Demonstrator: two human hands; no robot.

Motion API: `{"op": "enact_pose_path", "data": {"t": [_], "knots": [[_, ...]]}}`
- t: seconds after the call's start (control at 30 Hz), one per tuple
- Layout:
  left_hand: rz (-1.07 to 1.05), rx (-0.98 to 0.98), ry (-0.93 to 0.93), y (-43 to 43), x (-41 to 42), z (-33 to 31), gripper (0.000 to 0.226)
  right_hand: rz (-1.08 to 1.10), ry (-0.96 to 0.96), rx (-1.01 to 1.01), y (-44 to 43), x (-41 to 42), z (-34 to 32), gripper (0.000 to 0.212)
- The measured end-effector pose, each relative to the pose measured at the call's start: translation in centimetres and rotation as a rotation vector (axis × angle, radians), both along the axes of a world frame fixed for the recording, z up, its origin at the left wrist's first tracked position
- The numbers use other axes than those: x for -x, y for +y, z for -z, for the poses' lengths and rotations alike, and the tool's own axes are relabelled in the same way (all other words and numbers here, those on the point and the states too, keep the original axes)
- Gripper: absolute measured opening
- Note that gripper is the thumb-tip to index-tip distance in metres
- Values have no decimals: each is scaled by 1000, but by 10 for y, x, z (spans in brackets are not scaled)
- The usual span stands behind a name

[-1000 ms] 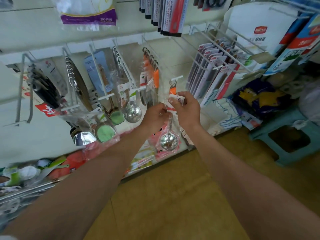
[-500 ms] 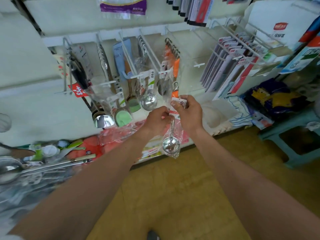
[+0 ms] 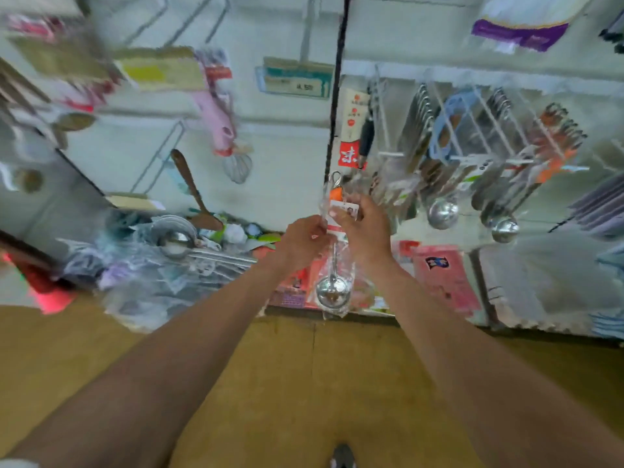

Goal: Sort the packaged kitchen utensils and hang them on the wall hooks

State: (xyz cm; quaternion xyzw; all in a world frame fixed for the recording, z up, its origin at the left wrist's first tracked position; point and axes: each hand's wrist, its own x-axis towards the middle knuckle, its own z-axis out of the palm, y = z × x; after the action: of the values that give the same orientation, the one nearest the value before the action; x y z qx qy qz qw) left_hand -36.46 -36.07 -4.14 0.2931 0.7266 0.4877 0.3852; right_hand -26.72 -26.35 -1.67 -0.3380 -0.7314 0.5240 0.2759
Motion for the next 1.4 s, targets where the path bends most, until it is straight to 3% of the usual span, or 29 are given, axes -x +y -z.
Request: {"op": "enact_pose_path", "data": {"t": [0.13,0.3,0.37,0.63,1.03,1.17,1.4], "knots": [[-181,11,31,-96,55,-1,23,-161,-26,-31,-81,74,3,18],[-407,35,44,-238,107,7,12,-400,-35,-56,-207,157,15,19],[-514,45,-10,-299,119,13,4,-499,-42,-63,-266,183,22,18],[-887,69,-196,-541,128,68,15,-831,-85,-76,-510,235,77,20],[-1279,101,-475,-828,32,203,9,-1231,-359,17,-815,196,218,21],[-1355,106,-657,-865,-18,266,7,-1338,-524,20,-863,156,288,24],[-1430,165,-808,-870,-100,385,15,-1383,-809,4,-885,89,416,35]]}}
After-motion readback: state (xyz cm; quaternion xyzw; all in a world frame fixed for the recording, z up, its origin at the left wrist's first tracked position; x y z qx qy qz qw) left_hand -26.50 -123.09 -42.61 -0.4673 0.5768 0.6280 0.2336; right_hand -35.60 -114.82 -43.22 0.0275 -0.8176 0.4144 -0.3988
